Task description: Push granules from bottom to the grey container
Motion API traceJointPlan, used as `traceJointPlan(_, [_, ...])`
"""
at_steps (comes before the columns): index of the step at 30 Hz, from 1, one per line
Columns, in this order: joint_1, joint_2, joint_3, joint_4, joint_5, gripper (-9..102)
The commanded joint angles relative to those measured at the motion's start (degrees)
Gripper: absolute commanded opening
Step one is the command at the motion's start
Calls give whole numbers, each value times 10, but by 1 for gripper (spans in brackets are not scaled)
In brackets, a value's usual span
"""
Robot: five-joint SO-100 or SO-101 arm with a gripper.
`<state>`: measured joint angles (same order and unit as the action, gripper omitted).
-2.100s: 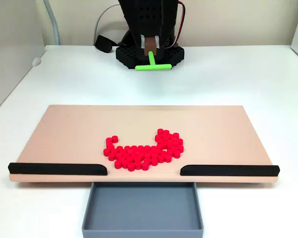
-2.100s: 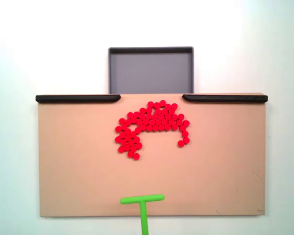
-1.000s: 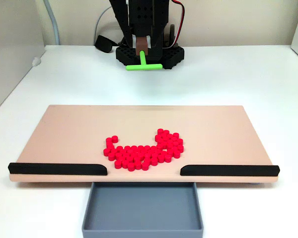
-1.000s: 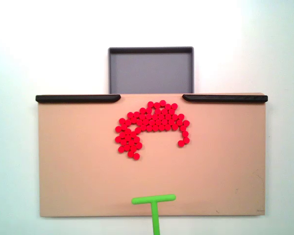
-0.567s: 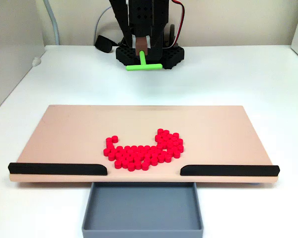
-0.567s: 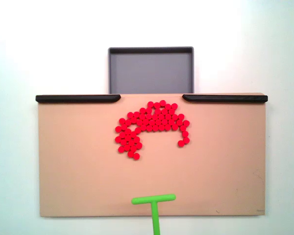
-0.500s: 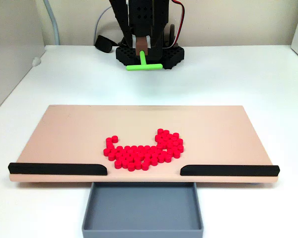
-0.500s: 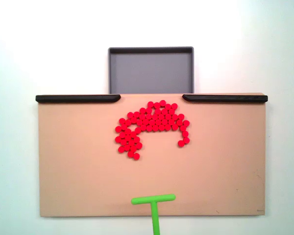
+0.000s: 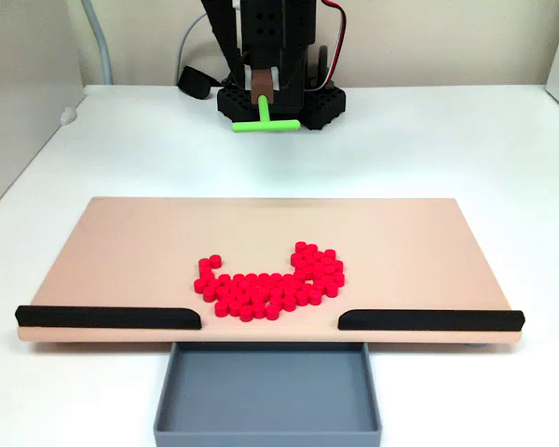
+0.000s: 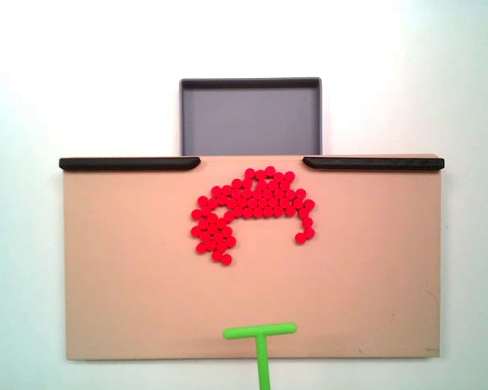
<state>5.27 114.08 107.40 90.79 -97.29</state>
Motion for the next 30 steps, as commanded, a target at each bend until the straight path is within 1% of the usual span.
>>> traceJointPlan(1, [3, 1, -4, -3, -11, 0])
traceJointPlan(25, [-12, 4, -3, -3, -4, 0])
traceJointPlan(30, [-36, 11, -1, -4, 37, 0])
